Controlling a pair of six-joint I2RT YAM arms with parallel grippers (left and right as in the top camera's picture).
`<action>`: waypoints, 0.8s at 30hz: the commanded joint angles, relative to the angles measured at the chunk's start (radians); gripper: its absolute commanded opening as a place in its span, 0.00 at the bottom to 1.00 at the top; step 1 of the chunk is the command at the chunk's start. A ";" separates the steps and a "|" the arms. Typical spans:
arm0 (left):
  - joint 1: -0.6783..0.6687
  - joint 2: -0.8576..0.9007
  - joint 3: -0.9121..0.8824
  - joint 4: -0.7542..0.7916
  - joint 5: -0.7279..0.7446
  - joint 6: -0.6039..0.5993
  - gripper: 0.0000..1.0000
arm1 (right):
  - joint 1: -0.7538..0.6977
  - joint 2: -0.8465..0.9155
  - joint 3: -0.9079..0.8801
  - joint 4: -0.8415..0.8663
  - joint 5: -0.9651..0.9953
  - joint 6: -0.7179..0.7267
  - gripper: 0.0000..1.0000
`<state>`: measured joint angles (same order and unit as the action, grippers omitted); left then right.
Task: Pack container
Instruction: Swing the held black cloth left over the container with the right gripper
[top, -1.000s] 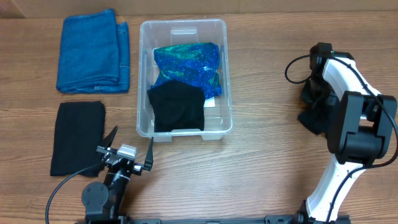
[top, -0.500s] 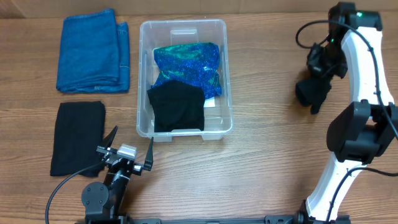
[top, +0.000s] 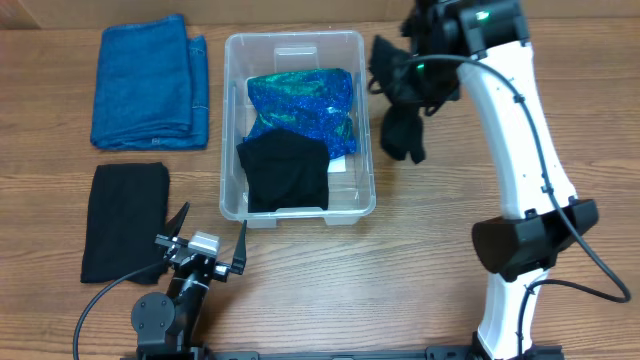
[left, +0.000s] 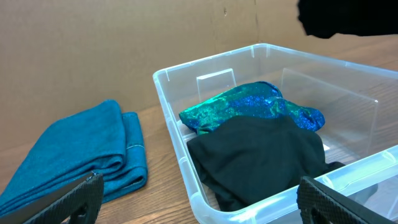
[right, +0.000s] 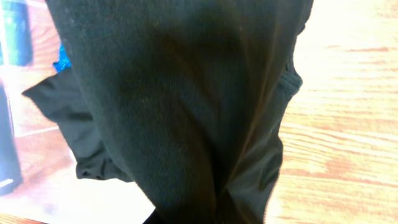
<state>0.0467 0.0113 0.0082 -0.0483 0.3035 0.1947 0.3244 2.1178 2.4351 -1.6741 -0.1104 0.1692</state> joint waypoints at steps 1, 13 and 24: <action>0.005 -0.006 -0.004 0.000 0.001 0.019 1.00 | 0.076 -0.046 0.035 0.012 0.054 -0.013 0.04; 0.005 -0.006 -0.004 0.000 0.001 0.019 1.00 | 0.192 -0.042 -0.074 0.066 0.181 0.180 0.07; 0.005 -0.006 -0.004 0.000 0.001 0.019 1.00 | 0.276 -0.040 -0.343 0.258 0.175 0.279 0.08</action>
<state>0.0467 0.0113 0.0082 -0.0483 0.3035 0.1947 0.5911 2.1143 2.1315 -1.4532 0.0593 0.3992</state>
